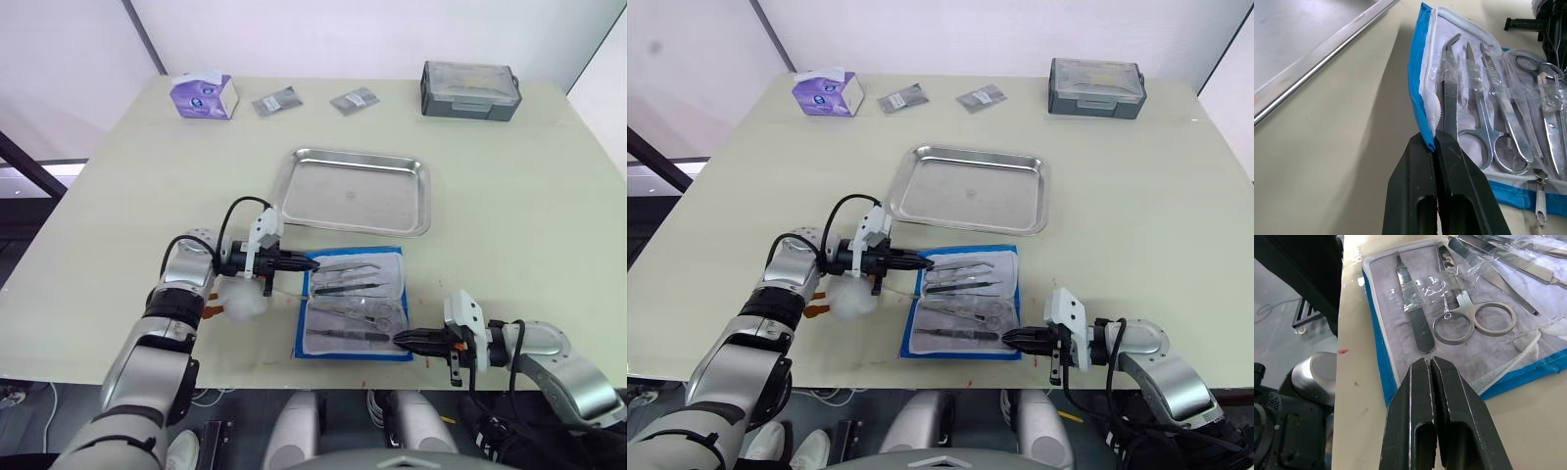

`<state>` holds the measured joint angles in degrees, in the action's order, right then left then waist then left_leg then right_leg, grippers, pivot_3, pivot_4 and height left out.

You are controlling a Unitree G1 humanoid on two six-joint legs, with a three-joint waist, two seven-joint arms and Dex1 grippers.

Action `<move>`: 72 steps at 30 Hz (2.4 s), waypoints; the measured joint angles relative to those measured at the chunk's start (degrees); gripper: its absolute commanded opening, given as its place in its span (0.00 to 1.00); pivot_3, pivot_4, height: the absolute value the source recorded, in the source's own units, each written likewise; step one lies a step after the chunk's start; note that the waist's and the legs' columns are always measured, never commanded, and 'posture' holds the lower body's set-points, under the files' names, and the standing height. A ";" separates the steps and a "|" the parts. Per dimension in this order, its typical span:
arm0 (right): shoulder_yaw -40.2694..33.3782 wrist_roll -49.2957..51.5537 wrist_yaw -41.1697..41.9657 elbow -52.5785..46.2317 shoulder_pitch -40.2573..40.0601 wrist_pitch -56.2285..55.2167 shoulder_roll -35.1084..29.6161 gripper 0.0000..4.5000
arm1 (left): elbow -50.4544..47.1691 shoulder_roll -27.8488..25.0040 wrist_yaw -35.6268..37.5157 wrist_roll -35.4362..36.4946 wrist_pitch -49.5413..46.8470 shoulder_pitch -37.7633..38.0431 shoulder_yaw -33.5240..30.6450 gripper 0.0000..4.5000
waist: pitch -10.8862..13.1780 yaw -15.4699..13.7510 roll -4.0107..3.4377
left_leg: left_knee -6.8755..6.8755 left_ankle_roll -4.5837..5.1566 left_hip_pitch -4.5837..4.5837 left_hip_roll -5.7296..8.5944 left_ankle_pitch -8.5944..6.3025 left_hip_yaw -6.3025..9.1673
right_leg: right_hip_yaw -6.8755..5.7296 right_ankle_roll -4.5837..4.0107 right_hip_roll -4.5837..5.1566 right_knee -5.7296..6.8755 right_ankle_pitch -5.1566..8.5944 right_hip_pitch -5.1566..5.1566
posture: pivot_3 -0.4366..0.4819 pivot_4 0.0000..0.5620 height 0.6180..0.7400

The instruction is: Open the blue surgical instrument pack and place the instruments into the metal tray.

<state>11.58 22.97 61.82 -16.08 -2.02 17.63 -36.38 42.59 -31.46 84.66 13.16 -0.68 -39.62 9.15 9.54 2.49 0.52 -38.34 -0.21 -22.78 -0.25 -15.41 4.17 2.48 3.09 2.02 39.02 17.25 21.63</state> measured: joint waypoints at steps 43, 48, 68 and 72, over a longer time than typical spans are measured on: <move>-0.36 -1.07 -0.30 2.42 3.45 -0.79 1.28 0.00 | 9.79 3.48 -3.61 -3.30 4.44 -5.16 -3.17 0.07 | -0.07 -0.09 0.00 | -0.06 0.00 0.04 0.04 0.00 0.03 | 0.00 0.00 0.02 0.10 0.00 -0.03 | 0.48 0.27 0.98; -0.36 -0.65 -0.13 1.91 3.32 0.08 1.10 0.00 | 9.64 3.32 -3.81 -3.03 2.86 -5.08 -4.17 0.33 | -0.07 -0.02 0.00 | -0.06 0.00 0.03 0.03 0.00 0.03 | -0.01 0.00 0.01 0.09 0.00 -0.02 | 0.48 0.27 0.98; -1.28 1.78 -0.71 -0.82 2.88 2.23 1.12 0.30 | 2.51 2.21 -4.72 -0.22 1.04 -0.70 -8.72 0.40 | -0.06 -0.12 0.01 | -0.05 -0.01 -0.03 0.02 0.00 0.06 | -0.02 0.00 0.03 0.05 0.00 -0.01 | 0.48 0.27 0.98; -1.79 3.47 -1.07 -2.06 2.74 2.98 1.09 0.74 | -1.95 1.37 -3.35 2.47 -0.90 1.08 -10.02 0.40 | -0.06 -0.09 0.01 | -0.05 -0.01 -0.03 0.01 0.00 0.07 | -0.02 0.00 0.03 0.05 0.00 -0.01 | 0.48 0.27 0.98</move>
<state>9.80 26.43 60.75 -18.14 0.72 20.61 -35.28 40.64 -30.09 81.31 15.63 -1.57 -38.54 -0.87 9.48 2.40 0.53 -38.39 -0.22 -22.82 -0.23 -15.40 4.24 2.46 3.09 2.05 39.07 17.25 21.62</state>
